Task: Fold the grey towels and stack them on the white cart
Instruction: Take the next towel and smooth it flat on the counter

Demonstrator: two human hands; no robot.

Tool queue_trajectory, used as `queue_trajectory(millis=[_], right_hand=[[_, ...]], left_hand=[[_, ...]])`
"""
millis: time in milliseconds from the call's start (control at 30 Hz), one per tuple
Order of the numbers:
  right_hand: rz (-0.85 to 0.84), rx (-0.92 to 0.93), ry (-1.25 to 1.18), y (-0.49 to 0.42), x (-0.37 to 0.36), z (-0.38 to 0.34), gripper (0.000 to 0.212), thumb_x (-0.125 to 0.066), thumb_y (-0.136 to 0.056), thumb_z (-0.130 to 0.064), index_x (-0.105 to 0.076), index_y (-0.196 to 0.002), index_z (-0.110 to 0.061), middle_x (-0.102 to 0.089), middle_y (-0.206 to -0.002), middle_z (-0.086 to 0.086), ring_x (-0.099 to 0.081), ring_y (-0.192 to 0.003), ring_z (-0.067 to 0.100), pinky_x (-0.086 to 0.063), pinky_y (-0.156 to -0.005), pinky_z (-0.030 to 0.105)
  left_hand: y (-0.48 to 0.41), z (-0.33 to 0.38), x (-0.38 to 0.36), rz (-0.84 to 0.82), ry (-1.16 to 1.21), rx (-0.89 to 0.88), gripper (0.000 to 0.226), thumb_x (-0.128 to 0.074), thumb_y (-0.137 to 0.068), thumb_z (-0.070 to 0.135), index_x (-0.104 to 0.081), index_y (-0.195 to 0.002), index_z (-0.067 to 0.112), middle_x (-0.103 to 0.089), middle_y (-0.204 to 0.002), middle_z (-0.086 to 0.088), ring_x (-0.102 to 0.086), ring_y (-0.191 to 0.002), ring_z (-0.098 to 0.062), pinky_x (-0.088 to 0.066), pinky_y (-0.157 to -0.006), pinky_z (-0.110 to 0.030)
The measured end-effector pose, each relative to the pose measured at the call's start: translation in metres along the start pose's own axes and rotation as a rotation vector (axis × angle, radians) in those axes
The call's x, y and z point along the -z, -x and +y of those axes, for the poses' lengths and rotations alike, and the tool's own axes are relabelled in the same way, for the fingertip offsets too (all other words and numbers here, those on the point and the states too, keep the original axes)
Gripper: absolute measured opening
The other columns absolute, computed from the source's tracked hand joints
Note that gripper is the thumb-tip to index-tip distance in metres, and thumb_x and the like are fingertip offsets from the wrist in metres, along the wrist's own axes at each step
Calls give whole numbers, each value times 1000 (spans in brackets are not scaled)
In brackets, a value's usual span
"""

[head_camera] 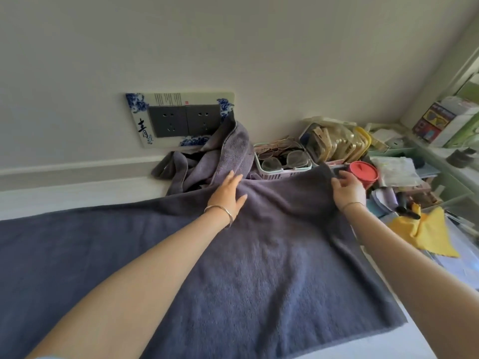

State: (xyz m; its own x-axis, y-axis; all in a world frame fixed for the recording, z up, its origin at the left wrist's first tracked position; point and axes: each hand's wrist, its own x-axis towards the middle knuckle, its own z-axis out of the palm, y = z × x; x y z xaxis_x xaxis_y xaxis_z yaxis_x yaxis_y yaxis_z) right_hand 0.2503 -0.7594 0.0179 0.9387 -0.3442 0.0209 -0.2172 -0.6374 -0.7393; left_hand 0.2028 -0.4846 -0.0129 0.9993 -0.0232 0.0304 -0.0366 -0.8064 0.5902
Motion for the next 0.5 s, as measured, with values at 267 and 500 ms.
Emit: queue_trajectory(millis=[267, 500], right_hand=[[-157, 689, 272, 126, -84, 40, 46, -44, -90, -37, -55, -130, -18, -46, -143, 9, -38, -133, 26, -23, -110, 38], [-327, 560, 514, 167, -87, 89, 70, 1, -88, -67, -19, -148, -37, -7, -155, -11, -7, -145, 13, 6, -116, 28]], left_hand=[[116, -41, -63, -115, -387, -84, 80, 4, -82, 72, -11, -149, 31, -8, -158, 4, -7, -146, -22, 1, -115, -46], [154, -41, -88, -98, -480, -41, 70, -35, -83, 63, -36, -143, 27, -40, -147, -5, -27, -135, -27, -16, -105, -55]])
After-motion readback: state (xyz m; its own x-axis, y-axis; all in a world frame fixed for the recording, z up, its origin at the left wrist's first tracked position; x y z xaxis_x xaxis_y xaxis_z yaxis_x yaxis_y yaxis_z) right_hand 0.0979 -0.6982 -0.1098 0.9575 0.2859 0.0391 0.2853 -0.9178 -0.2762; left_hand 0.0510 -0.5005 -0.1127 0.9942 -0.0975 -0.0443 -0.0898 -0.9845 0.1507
